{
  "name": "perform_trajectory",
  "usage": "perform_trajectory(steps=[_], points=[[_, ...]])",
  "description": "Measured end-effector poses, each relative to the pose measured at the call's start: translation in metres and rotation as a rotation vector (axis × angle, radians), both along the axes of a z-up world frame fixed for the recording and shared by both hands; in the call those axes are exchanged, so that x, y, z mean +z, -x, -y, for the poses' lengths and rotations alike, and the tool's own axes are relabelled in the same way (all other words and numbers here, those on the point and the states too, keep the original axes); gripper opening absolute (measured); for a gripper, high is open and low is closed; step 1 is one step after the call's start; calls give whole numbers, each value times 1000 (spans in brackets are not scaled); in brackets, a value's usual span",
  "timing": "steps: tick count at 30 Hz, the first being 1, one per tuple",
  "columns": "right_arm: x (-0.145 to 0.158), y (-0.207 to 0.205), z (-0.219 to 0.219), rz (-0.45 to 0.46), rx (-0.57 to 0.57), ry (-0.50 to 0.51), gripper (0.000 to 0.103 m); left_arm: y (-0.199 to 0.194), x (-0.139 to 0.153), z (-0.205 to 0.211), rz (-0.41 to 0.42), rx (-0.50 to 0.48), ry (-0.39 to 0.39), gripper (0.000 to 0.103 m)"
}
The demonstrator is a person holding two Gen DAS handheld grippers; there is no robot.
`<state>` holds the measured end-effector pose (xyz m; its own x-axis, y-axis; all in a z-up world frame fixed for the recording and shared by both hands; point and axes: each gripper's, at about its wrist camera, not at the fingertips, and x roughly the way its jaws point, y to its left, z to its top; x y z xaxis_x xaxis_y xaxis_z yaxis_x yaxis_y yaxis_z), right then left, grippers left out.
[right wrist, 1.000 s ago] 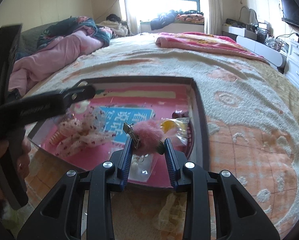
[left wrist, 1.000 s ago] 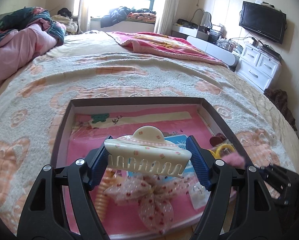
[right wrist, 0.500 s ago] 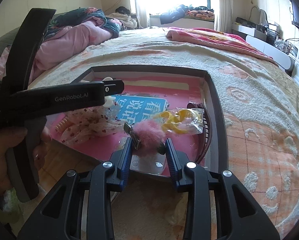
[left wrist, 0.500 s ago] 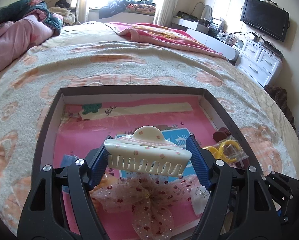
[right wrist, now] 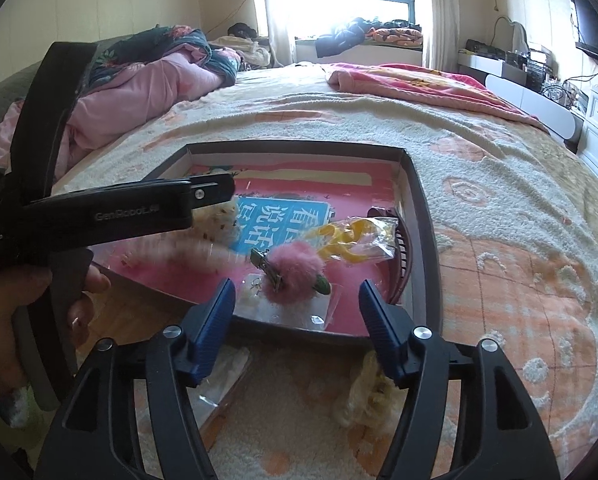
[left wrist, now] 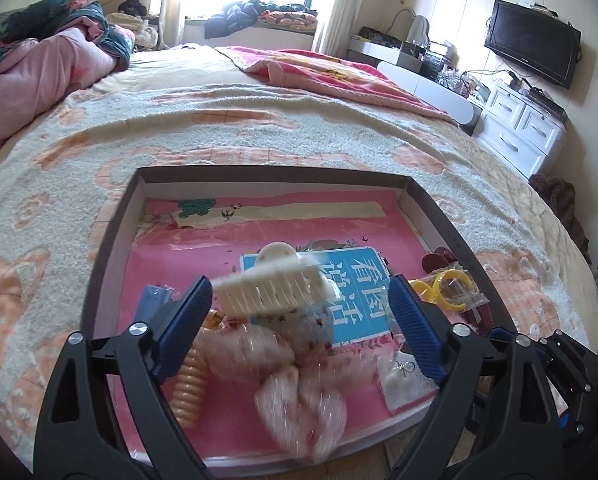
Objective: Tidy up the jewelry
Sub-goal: 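Carry the claw clip and pom-pom clip into the tray and open both tools, then withdraw both tools from the tray toward the clear sleeve and translucent bag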
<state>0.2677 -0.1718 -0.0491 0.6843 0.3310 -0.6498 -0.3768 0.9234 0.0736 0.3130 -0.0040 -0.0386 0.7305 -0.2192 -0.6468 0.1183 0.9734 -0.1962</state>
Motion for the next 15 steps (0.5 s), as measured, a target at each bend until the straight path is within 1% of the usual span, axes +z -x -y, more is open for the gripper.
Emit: perform_trajectory(steps=[2,4,6,7,11,15], points=[[1,3,2,5,-6,-1,65,7,4,-2,15,8,4,84],[3,7,5,12,-15,-1,67,13,8,-4,29,18,4,88],[5,9,8,18,-20,-1,67,19,11,-6,40,28,5,88],[6,11,9,20,-23,-4,68,22,13,-7,47,33,8,91],[7,15,15,28,-39,0,70,35,20,-9,66,47,4,92],[10,21,22,36,-59,-8,76,49,26,-11,85,48,14,92]])
